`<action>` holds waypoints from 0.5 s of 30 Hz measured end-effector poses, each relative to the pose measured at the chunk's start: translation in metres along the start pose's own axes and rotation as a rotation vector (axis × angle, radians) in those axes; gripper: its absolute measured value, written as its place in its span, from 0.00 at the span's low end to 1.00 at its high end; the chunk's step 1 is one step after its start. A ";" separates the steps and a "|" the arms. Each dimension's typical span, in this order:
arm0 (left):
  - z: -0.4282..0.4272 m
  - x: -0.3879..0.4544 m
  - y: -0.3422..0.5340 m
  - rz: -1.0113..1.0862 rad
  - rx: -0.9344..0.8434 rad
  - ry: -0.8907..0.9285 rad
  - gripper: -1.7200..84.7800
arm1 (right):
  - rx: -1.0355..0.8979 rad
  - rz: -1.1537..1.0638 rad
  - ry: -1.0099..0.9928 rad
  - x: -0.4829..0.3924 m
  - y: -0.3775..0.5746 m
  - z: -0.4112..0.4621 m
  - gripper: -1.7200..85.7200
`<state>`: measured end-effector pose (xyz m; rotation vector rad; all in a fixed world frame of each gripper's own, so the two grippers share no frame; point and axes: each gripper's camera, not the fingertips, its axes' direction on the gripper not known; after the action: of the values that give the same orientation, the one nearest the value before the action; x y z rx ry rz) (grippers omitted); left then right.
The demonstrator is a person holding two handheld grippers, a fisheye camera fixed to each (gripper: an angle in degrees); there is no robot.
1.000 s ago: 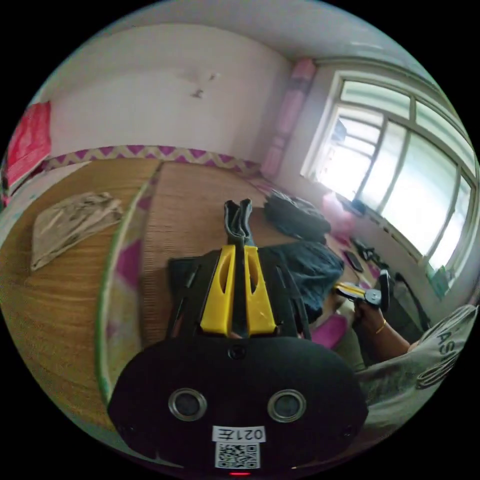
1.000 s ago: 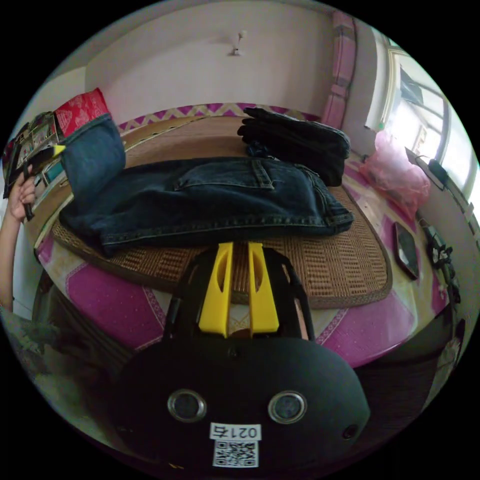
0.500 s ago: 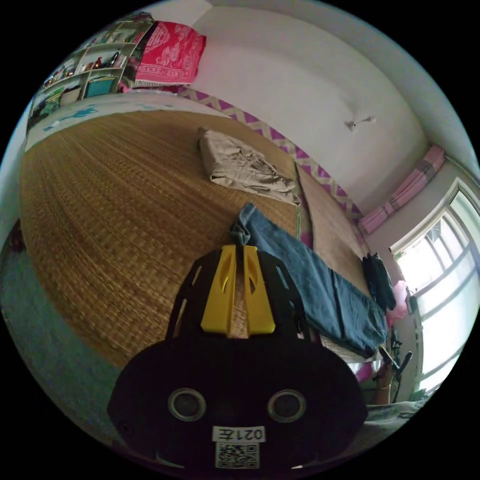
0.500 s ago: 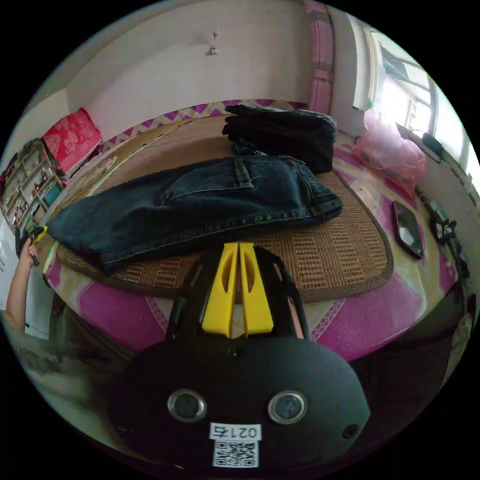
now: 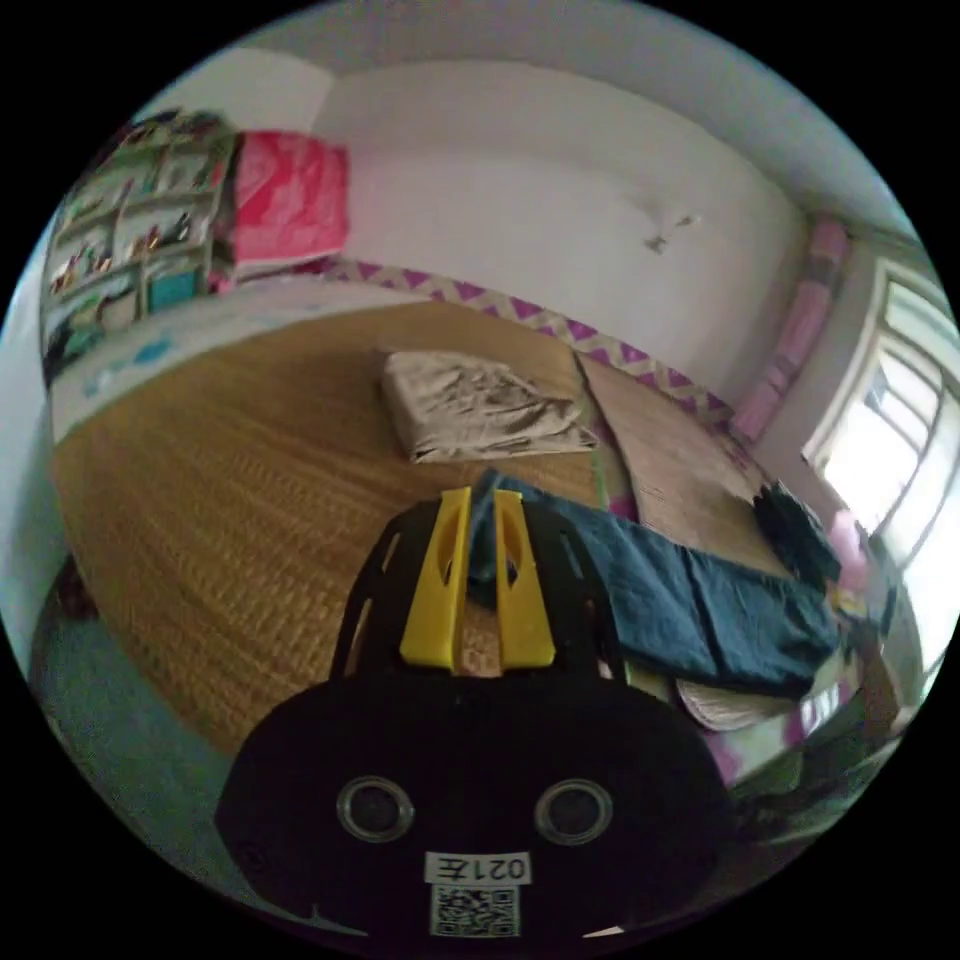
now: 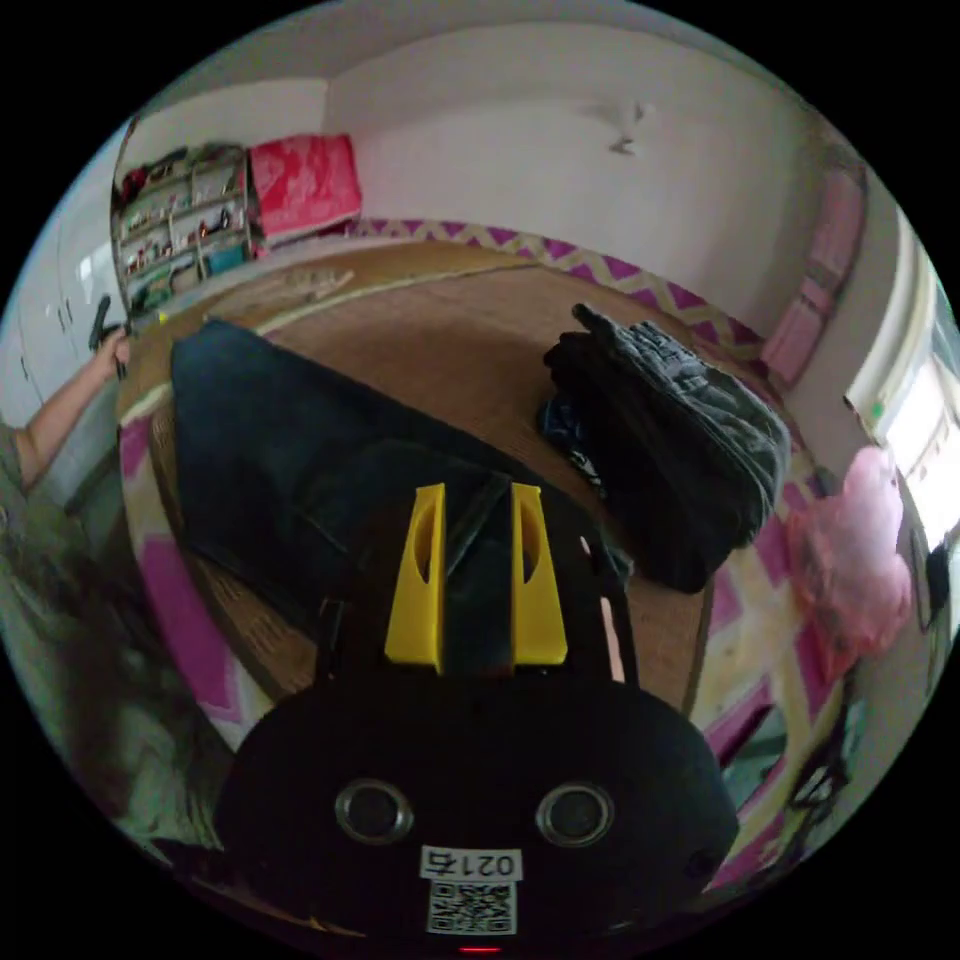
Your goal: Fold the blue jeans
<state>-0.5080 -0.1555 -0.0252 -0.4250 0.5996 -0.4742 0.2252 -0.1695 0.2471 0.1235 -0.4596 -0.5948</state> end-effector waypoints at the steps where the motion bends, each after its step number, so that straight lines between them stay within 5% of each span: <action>1: 0.003 0.010 -0.004 0.042 -0.016 0.030 0.08 | -0.020 -0.017 -0.011 0.007 -0.005 0.006 0.13; 6: 0.059 0.083 -0.041 0.358 -0.177 0.248 0.12 | -0.212 -0.080 -0.152 0.072 -0.049 0.057 0.15; 15: 0.150 0.129 -0.070 0.645 -0.495 0.241 0.17 | -0.393 -0.137 -0.400 0.129 -0.072 0.084 0.17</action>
<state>-0.3421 -0.2460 0.0662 -0.6136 1.0461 0.2553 0.2453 -0.3004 0.3539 -0.3473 -0.7149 -0.8384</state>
